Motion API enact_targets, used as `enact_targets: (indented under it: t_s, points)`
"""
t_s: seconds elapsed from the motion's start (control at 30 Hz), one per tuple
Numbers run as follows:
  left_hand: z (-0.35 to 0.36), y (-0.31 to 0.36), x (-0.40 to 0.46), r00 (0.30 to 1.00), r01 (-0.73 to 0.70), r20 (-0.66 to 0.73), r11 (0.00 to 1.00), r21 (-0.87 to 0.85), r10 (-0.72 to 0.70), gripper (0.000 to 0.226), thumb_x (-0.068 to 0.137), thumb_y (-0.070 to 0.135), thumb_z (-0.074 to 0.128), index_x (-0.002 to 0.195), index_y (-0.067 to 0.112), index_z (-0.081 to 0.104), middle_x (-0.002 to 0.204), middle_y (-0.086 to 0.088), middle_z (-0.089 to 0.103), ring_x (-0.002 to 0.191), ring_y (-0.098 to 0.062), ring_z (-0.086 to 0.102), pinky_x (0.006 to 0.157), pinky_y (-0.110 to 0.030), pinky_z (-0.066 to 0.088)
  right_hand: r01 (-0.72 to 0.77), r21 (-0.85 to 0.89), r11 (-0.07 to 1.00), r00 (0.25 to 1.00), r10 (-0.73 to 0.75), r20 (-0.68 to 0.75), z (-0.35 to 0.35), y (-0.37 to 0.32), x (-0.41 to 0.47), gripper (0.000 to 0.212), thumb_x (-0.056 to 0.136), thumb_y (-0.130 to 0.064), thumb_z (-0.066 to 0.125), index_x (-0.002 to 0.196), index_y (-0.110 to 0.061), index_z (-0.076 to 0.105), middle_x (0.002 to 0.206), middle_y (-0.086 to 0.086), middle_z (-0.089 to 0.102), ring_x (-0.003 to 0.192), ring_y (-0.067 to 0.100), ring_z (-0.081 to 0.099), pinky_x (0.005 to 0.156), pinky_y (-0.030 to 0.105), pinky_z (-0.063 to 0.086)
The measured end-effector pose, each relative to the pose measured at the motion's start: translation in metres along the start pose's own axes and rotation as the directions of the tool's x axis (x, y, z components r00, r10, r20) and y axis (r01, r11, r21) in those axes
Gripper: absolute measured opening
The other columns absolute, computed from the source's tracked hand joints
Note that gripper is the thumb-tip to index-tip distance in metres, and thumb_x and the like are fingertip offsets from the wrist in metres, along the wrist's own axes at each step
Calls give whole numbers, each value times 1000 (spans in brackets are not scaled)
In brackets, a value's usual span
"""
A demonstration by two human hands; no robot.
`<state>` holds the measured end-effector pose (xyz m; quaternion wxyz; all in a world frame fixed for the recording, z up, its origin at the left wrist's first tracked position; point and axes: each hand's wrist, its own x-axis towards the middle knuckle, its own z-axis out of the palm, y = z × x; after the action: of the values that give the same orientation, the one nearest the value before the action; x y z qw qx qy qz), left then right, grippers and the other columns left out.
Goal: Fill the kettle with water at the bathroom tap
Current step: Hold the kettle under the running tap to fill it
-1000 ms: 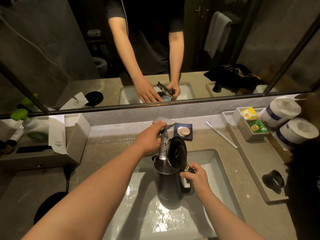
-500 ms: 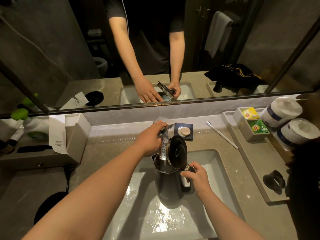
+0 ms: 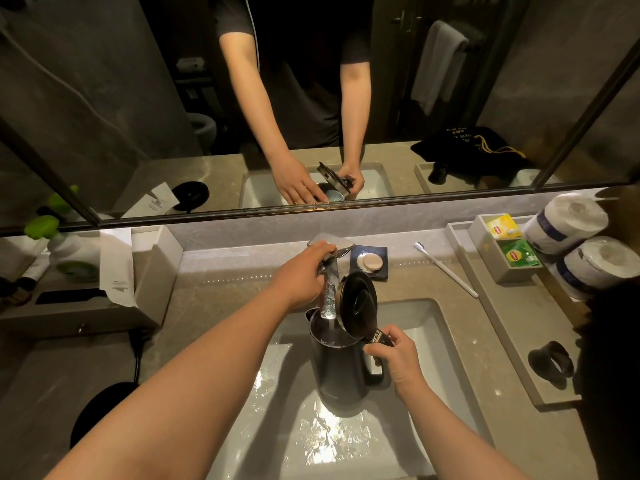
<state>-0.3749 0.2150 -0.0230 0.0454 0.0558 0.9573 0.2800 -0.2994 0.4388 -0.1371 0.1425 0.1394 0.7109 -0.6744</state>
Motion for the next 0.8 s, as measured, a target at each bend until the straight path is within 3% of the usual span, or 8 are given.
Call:
enact_targets:
  t_s: [0.27,0.57,0.8]
  points:
    - [-7,8,-2,998,-37,-43,999,13,37,56,89,4,50,140,27,45,151,4,40,135,-19,37,108,-38,33,-1,-10,1000,1000,1,7,0,0,-1,31,51,-14,80,66,-9,53,55,1,55,56,21,54,56,38,48]
    - [-14,19,-3,1000,8,-27,998,-57,-10,57,89,-3,47,133,32,54,147,5,46,132,-23,42,105,-43,40,-1,-21,1000,1000,2,20,0,-1,-3,31,52,-14,79,67,-9,53,56,0,55,59,22,53,57,38,48]
    - [-17,20,-8,1000,-8,14,999,-46,8,61,89,-5,44,137,33,50,150,6,41,136,-22,37,107,-42,35,3,-17,1000,1000,-3,23,0,-3,-3,30,53,-12,79,69,-6,55,59,3,56,60,23,54,57,39,48]
